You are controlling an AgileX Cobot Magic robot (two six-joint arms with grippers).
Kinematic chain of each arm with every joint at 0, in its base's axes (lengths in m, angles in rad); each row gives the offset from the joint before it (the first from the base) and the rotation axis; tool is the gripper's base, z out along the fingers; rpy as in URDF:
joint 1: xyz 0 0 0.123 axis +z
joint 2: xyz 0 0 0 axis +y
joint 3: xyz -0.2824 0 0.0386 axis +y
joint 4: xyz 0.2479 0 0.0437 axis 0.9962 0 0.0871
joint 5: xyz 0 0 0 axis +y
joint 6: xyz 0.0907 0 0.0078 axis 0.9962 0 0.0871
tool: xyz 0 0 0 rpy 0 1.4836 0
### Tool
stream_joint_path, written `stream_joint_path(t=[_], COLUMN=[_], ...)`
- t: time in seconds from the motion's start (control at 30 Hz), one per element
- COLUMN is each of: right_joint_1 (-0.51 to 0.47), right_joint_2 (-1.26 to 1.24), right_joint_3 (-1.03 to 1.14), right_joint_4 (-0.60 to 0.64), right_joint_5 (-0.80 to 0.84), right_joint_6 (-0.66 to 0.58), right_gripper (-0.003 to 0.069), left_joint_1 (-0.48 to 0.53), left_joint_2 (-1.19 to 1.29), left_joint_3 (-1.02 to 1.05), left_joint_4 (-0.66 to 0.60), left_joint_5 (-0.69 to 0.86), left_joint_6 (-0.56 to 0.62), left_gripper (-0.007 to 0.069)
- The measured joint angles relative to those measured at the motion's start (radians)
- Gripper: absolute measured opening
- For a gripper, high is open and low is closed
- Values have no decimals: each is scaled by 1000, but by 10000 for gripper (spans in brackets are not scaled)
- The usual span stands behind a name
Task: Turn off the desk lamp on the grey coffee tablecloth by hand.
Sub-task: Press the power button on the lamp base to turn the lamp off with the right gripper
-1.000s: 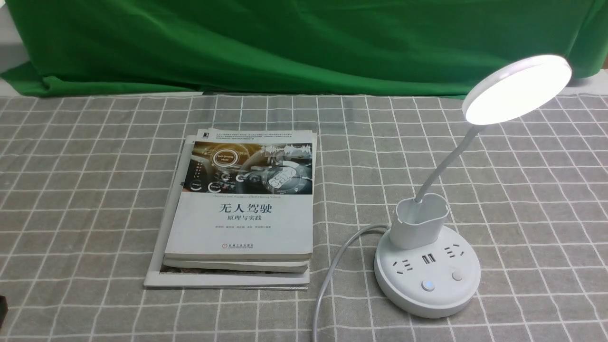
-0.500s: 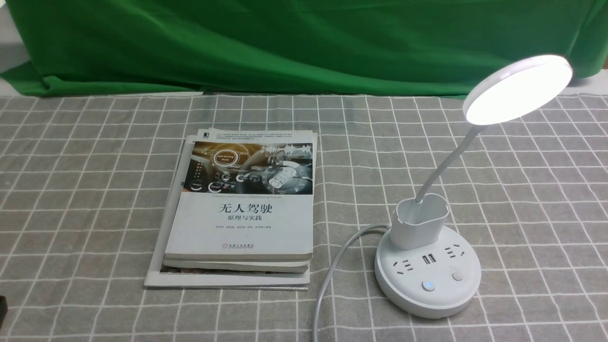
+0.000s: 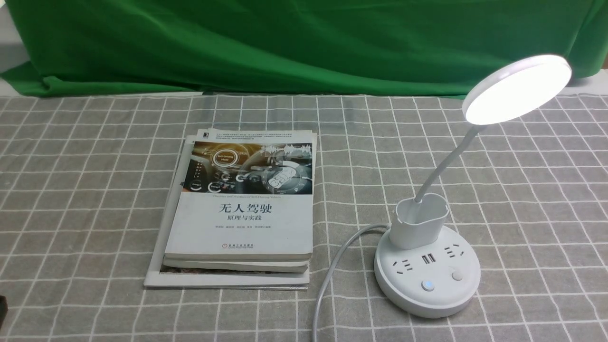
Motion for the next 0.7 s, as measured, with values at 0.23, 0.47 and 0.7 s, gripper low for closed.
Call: stream_joint_path(t=[0.23,0.47,0.7], right_joint_1=[0,10,136], right_joint_2=[295,556,769], right_joint_3=[-3,-34,-189], right_joint_4=[2,44,90], right_joint_5=[55,80,252], right_joint_6=[-12,-23,-166], right_gripper=[55,55,57], left_joint_1=[0,0,0], left_joint_2=[0,0,0], left_joint_3=[0,0,0], left_joint_4=[0,0,0], left_joint_5=[0,0,0], left_joint_6=[-1,-1,-1], left_gripper=[20,20,20])
